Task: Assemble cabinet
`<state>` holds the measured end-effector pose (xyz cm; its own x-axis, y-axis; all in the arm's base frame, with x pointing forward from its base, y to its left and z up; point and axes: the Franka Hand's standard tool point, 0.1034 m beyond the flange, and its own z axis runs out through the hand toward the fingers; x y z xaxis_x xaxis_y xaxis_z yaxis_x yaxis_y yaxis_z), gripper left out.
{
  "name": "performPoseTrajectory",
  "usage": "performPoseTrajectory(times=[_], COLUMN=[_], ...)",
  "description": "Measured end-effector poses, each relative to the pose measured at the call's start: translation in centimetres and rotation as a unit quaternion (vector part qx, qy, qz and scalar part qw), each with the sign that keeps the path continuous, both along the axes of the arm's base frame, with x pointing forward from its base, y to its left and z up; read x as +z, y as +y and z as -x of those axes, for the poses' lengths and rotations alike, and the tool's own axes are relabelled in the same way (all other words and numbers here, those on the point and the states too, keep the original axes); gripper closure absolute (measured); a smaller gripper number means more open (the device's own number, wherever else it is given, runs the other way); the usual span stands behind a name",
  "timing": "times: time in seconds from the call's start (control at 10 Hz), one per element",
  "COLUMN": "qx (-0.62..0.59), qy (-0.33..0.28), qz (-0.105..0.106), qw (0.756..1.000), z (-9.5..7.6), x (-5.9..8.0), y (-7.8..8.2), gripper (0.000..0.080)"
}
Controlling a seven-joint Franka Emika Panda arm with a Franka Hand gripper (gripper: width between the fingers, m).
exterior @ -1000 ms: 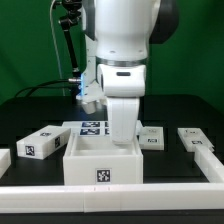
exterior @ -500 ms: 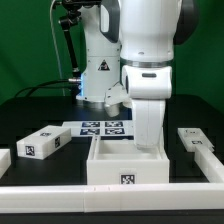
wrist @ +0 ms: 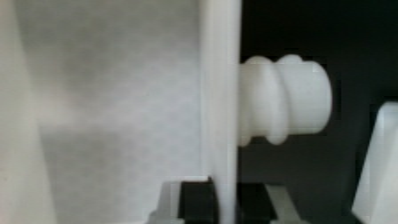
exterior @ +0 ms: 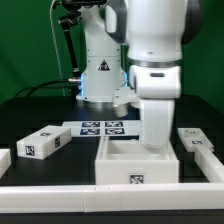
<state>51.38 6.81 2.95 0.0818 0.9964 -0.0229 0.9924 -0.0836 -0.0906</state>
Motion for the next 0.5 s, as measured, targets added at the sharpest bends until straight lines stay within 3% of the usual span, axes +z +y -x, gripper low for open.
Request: performPoseTrajectory(times=[0.5], qx=[0.029], qy=[0.0], qz=[-0.007], qw=[1.0], z=[-0.8], x=[0.0], y=[3.3], gripper=[0.0757])
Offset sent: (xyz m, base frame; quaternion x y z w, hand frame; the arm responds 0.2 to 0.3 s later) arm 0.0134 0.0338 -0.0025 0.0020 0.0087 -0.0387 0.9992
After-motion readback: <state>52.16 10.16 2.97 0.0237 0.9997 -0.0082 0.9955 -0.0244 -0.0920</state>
